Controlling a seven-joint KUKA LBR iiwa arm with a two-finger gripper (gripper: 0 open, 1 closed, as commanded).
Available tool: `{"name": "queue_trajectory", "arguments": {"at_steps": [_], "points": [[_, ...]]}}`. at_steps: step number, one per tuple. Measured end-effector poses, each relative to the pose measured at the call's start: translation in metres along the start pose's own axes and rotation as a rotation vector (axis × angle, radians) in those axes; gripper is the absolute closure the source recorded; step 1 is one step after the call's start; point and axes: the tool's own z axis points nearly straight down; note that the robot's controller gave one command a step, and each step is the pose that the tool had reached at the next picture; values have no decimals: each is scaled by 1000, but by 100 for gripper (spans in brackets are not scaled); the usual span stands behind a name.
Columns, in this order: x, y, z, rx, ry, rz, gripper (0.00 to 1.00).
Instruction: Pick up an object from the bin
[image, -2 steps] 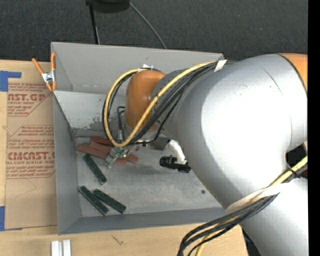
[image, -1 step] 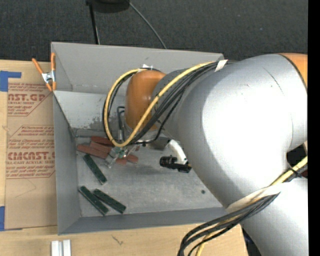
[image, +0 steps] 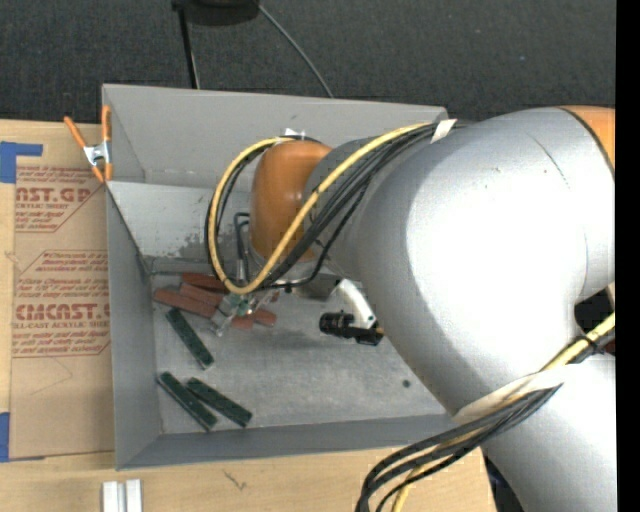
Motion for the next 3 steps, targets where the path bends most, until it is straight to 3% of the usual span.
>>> {"name": "queue_trajectory", "arguments": {"at_steps": [1,2,3], "points": [[0,0,0,0,0,0,100],[8,-8,-58,12,12,-10,100],[3,-5,-103,1,4,-5,100]]}}
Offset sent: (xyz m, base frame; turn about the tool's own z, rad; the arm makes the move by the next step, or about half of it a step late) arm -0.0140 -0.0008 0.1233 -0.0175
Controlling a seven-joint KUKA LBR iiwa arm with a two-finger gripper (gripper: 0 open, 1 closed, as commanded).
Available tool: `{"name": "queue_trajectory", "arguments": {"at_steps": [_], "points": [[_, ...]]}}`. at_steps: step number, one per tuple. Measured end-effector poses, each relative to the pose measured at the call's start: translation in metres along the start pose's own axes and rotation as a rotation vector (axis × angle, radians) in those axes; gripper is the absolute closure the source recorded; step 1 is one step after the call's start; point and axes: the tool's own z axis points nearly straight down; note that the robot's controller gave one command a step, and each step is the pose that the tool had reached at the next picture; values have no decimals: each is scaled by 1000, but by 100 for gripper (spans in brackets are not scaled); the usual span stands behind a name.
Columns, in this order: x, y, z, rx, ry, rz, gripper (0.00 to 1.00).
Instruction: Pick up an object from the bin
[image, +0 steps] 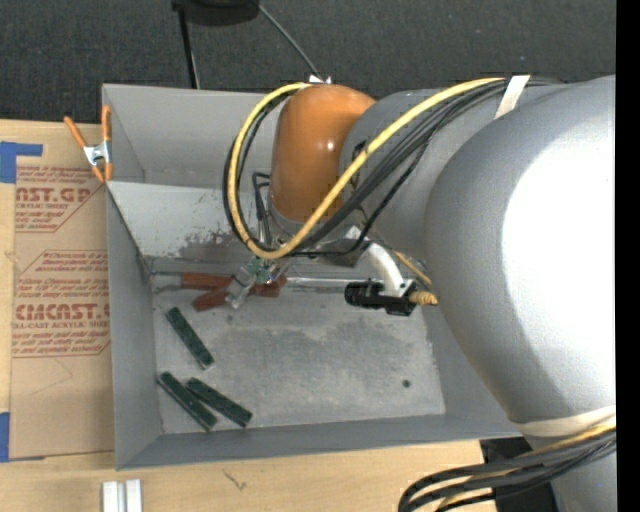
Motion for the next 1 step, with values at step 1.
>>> {"name": "queue_trajectory", "arguments": {"at_steps": [1], "points": [[3,4,1,3,1,5,100]]}}
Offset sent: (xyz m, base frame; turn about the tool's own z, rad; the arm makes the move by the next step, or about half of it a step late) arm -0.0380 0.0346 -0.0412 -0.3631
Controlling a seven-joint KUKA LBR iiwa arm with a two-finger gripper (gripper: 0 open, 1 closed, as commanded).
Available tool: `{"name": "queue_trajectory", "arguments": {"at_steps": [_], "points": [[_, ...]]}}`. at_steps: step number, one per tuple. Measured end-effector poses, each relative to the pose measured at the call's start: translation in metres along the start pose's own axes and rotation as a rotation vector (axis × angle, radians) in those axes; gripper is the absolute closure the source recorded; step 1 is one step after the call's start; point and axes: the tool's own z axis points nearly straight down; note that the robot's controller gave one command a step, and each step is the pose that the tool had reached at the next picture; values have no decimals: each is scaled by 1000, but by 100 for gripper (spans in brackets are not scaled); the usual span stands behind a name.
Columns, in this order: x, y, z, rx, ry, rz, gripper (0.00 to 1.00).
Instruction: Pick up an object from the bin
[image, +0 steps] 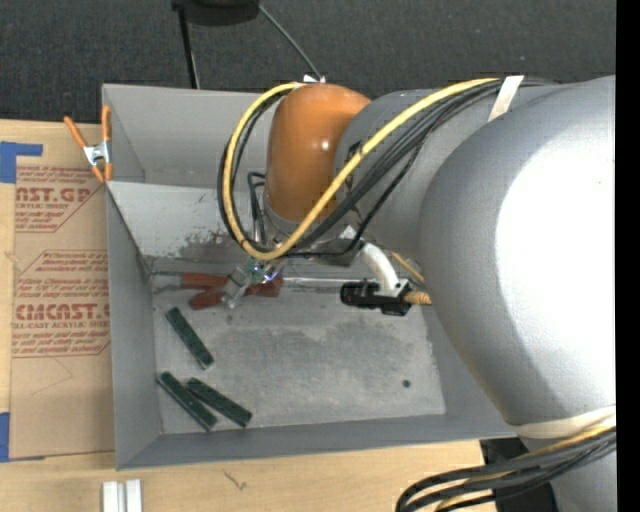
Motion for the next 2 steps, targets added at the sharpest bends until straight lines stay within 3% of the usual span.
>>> {"name": "queue_trajectory", "arguments": {"at_steps": [1,2], "points": [[28,-4,24,0,-1,-234,100],[22,-9,-24,6,4,-400,100]]}}
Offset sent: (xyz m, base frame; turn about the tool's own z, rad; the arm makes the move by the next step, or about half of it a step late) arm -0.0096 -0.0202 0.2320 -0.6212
